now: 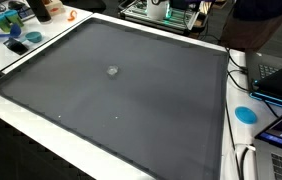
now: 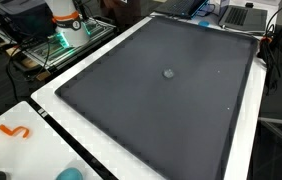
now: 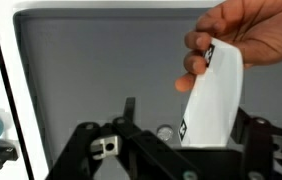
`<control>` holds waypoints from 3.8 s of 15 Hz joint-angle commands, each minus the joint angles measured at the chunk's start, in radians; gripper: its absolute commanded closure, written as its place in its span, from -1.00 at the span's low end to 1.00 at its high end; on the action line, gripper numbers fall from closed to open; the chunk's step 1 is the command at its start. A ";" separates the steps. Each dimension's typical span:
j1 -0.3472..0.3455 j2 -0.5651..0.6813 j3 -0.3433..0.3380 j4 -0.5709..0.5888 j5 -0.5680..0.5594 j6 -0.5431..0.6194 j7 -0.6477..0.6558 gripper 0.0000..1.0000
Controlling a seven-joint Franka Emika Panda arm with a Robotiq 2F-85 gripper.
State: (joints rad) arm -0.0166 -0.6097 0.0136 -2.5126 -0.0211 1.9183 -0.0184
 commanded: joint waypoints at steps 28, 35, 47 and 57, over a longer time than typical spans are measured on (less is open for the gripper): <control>0.006 0.004 -0.015 0.002 -0.002 -0.002 -0.008 0.93; 0.066 0.211 0.144 0.105 -0.035 0.133 0.126 0.98; 0.109 0.697 0.216 0.498 -0.473 0.163 0.426 0.98; 0.175 0.821 0.127 0.625 -0.465 0.198 0.404 0.93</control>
State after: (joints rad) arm 0.1244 0.2122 0.1761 -1.8899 -0.4954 2.1167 0.3917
